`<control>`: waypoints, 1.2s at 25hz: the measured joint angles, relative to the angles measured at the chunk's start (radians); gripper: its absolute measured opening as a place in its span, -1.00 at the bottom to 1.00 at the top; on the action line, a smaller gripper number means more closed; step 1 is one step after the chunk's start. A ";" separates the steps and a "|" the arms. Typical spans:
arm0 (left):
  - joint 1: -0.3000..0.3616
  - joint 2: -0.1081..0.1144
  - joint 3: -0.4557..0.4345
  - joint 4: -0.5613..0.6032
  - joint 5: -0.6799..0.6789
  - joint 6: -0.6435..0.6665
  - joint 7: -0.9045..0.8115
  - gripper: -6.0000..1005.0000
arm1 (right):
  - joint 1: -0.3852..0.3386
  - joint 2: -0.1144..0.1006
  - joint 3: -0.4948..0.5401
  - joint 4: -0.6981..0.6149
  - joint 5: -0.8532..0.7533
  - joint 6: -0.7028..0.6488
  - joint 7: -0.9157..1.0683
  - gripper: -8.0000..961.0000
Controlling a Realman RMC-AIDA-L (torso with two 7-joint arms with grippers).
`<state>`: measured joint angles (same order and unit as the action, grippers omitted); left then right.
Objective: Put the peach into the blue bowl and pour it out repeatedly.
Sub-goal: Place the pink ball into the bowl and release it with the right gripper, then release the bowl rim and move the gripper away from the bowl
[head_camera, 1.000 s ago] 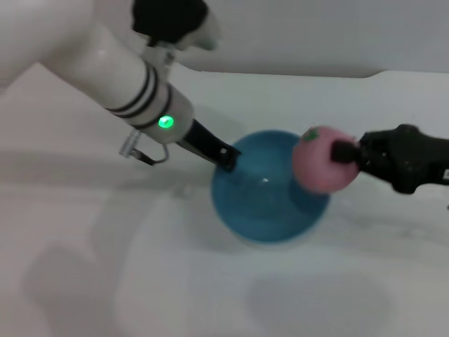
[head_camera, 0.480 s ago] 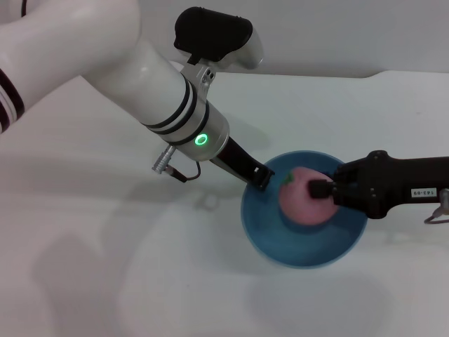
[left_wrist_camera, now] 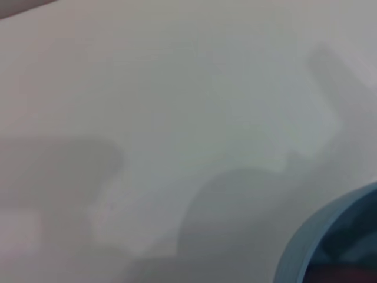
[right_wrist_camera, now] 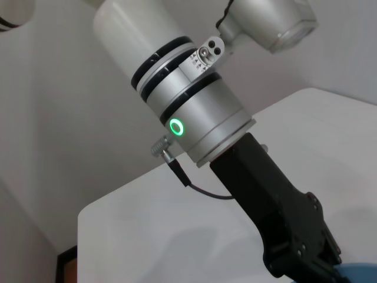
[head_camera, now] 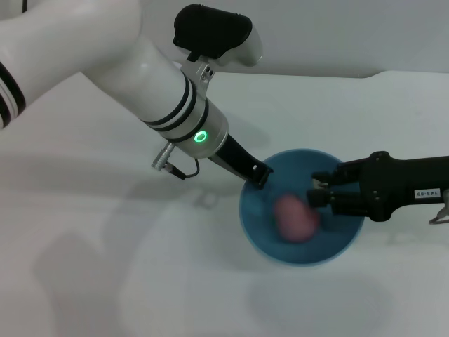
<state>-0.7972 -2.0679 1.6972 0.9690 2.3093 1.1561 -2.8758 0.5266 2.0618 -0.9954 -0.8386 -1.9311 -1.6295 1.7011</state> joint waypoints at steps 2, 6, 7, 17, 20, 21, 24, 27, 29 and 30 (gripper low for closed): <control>-0.001 0.000 -0.001 -0.003 0.001 0.000 0.000 -0.99 | -0.001 -0.001 0.008 -0.002 0.000 -0.002 0.000 -0.29; -0.001 0.002 0.004 -0.013 0.002 -0.004 0.000 -0.98 | -0.011 0.001 0.075 -0.004 0.007 0.001 0.000 -0.21; -0.001 0.002 0.006 -0.017 0.002 -0.006 0.000 -0.98 | -0.014 0.003 0.103 -0.003 0.009 0.003 0.000 -0.21; -0.016 0.000 0.093 -0.043 0.004 -0.044 0.008 -0.93 | -0.049 0.004 0.285 0.029 0.010 0.009 -0.005 -0.21; -0.030 -0.001 0.098 -0.067 0.005 -0.040 0.008 -0.91 | -0.056 0.004 0.308 0.043 0.010 0.010 -0.006 -0.21; -0.032 -0.001 0.098 -0.072 0.005 -0.041 0.008 -0.90 | -0.059 0.004 0.312 0.045 0.010 0.010 -0.006 -0.21; -0.033 -0.001 0.099 -0.076 0.005 -0.043 0.008 -0.89 | -0.067 0.005 0.317 0.048 0.011 0.010 -0.007 -0.21; -0.034 -0.001 0.099 -0.076 0.005 -0.041 0.008 -0.87 | -0.073 0.004 0.317 0.049 0.011 0.010 -0.008 -0.21; -0.036 -0.001 0.100 -0.076 0.006 -0.040 0.007 -0.86 | -0.076 0.005 0.317 0.049 0.012 0.010 -0.008 -0.21; -0.036 -0.001 0.100 -0.076 0.005 -0.039 0.007 -0.86 | -0.077 0.004 0.318 0.049 0.012 0.010 -0.008 -0.21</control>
<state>-0.8336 -2.0693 1.7969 0.8927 2.3148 1.1166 -2.8686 0.4496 2.0663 -0.6779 -0.7900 -1.9191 -1.6197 1.6929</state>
